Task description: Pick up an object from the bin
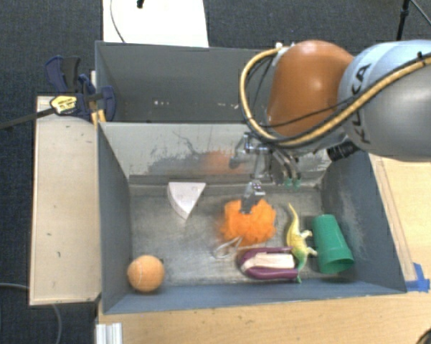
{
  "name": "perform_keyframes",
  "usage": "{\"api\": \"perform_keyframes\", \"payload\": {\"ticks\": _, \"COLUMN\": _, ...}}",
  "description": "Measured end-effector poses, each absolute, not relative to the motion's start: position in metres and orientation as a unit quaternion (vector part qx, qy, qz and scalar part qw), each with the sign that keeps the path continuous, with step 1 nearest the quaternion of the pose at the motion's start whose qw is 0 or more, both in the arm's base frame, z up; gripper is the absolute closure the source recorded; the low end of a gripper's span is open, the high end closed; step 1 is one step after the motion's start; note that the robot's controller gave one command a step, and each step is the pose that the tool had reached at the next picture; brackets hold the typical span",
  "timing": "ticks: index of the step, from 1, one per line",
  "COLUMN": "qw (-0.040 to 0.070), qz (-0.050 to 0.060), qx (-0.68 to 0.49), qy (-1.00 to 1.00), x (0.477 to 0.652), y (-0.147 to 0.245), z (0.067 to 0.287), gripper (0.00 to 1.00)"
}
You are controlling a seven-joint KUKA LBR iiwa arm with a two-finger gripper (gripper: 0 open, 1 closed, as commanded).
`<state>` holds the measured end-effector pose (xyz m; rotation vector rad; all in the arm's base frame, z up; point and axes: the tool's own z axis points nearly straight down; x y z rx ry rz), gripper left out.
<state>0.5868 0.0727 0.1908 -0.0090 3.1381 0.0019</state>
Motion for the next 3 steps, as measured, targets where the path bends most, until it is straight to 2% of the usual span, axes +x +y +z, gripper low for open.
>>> {"api": "perform_keyframes", "payload": {"ticks": 1, "qw": 0.004, "qz": 0.001, "qx": 0.006, "qy": 1.000, "x": 0.590, "y": 0.063, "z": 0.124, "gripper": 0.00}}
{"api": "perform_keyframes", "payload": {"ticks": 2, "qw": 0.002, "qz": 0.002, "qx": 0.123, "qy": 0.992, "x": 0.559, "y": 0.071, "z": 0.077, "gripper": 1.00}}
{"api": "perform_keyframes", "payload": {"ticks": 3, "qw": 0.002, "qz": 0.002, "qx": 0.123, "qy": 0.992, "x": 0.559, "y": 0.071, "z": 0.077, "gripper": 1.00}}
